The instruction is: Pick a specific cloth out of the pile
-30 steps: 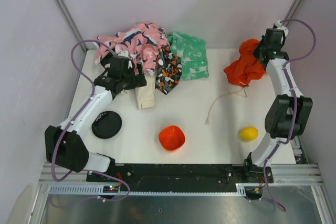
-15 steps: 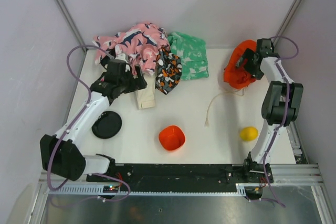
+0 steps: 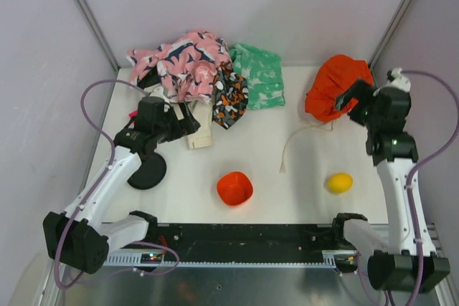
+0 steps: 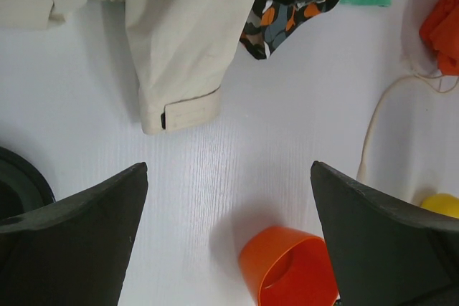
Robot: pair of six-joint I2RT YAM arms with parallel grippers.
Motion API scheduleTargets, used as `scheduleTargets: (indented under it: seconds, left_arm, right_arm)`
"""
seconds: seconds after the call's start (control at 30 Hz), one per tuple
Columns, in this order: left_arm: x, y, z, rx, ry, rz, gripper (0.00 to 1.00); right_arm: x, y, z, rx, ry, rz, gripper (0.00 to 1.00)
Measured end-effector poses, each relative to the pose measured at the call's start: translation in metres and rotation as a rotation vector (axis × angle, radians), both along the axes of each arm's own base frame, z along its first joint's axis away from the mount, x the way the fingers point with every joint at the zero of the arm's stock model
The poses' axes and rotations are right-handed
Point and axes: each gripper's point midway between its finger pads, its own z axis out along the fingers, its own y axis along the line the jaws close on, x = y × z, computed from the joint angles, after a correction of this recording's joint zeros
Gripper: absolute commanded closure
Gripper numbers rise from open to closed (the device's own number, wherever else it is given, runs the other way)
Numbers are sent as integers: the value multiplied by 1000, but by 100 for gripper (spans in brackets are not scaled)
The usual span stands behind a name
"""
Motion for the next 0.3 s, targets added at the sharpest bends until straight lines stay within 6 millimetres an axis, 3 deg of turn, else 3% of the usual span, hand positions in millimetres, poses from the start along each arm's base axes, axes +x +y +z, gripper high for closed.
scheduleTargets:
  seconds: [0.1, 0.2, 0.3]
  left_arm:
    - [-10, 2, -5, -14, 6, 8, 0]
    - [-16, 3, -4, -25, -1, 14, 0]
    - [-18, 4, 0, -35, -14, 19, 0]
  right_arm:
    - [-25, 13, -30, 30, 24, 18, 1]
    - [-48, 27, -73, 50, 88, 42, 3]
    - [-69, 35, -90, 62, 88, 62, 2]
